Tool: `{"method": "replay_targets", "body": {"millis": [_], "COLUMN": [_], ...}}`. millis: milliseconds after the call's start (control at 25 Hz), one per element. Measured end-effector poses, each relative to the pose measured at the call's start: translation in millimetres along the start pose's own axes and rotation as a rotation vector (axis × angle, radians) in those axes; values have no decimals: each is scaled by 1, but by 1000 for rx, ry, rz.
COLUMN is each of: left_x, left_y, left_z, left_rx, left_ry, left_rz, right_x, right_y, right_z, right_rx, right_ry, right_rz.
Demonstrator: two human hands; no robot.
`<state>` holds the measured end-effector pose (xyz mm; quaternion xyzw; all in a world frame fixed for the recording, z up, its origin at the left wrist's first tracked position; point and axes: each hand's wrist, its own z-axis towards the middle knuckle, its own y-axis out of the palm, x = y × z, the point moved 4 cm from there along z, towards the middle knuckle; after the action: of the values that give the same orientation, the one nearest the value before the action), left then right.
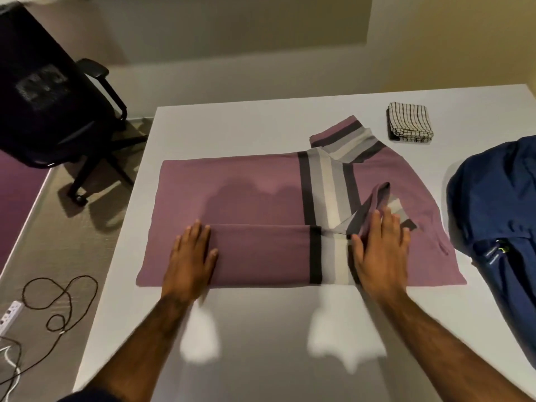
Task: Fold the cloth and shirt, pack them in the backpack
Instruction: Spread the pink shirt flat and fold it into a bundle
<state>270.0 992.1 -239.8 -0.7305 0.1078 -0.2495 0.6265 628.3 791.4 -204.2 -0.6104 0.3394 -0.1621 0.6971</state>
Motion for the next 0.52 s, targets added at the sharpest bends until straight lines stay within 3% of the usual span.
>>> {"method": "replay_targets", "body": {"millis": [240, 360, 520], "left_x": [125, 109, 40], "left_y": [41, 46, 36], "left_z": [-8, 0, -1], "left_rx": [-106, -104, -89], "left_ry": [352, 274, 91], "left_rz": [-36, 34, 99], "right_x": [-85, -64, -5], "right_y": [61, 66, 44], "right_z": [-57, -43, -24], "right_rx": [-286, -390, -384], "right_ry": [-384, -389, -358], "right_rz": [-153, -223, -229]}}
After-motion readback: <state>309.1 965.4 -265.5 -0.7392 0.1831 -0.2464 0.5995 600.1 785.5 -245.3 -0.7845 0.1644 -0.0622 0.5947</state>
